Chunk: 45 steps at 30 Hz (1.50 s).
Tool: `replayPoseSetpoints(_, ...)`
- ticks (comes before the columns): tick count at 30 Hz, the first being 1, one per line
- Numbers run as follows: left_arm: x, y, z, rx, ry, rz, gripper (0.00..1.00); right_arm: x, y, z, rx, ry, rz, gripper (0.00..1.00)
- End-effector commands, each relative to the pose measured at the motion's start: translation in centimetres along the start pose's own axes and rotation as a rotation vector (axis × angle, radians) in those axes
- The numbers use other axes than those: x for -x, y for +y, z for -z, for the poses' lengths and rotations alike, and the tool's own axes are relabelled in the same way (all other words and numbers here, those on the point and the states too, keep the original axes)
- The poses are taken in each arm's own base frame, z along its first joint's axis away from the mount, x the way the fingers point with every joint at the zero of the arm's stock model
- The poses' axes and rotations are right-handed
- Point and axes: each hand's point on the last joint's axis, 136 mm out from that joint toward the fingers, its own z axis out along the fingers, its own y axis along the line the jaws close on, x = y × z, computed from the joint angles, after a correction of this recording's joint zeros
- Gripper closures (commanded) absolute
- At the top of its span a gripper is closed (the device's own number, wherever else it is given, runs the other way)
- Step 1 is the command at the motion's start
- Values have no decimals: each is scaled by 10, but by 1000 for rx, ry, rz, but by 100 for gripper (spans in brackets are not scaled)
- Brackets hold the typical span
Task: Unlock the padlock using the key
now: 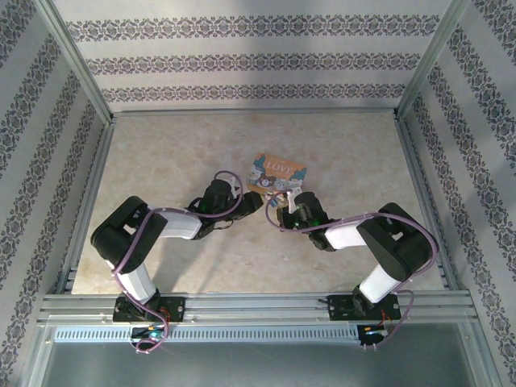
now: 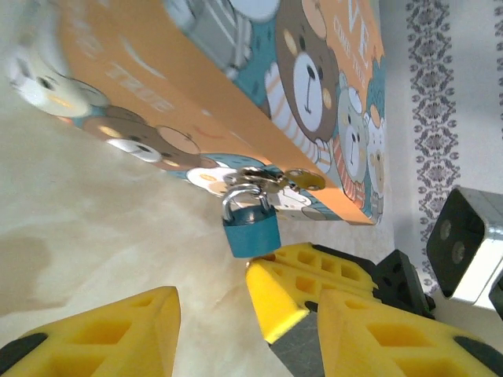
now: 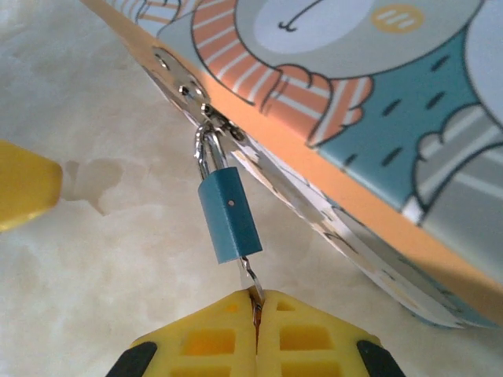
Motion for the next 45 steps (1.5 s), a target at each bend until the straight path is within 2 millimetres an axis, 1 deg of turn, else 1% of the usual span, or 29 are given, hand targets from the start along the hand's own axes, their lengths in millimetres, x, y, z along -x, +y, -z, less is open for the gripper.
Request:
replayPoseSetpoints(1, 17, -3, 17, -8, -69, -26, 50, 4, 14, 3, 40, 29, -65, 100)
replayPoseSetpoints(4, 21, 1, 27, -7, -91, -10, 50, 1, 20, 4, 66, 47, -134, 100)
replayPoseSetpoints(8, 20, 9, 37, 11, -103, 2, 50, -3, 23, 8, 67, 48, -216, 100)
replayPoseSetpoints(13, 16, 10, 39, -1, -88, 29, 50, 0, 33, 14, 105, 43, -307, 100)
replayPoseSetpoints(17, 16, 6, 38, -23, -85, 51, 50, 5, 39, 19, 120, 31, -375, 100)
replayPoseSetpoints(24, 12, -9, 29, -78, -56, 74, 51, 9, 45, 23, 136, 44, -492, 100)
replayPoseSetpoints(32, 3, -12, 16, -90, -21, 97, 53, 8, 47, 21, 143, 65, -598, 100)
replayPoseSetpoints(39, 2, -20, 7, -142, -4, 146, 55, 17, 51, 24, 158, 46, -615, 100)
replayPoseSetpoints(45, 0, -24, -2, -173, 3, 175, 56, 21, 53, 25, 166, 47, -619, 100)
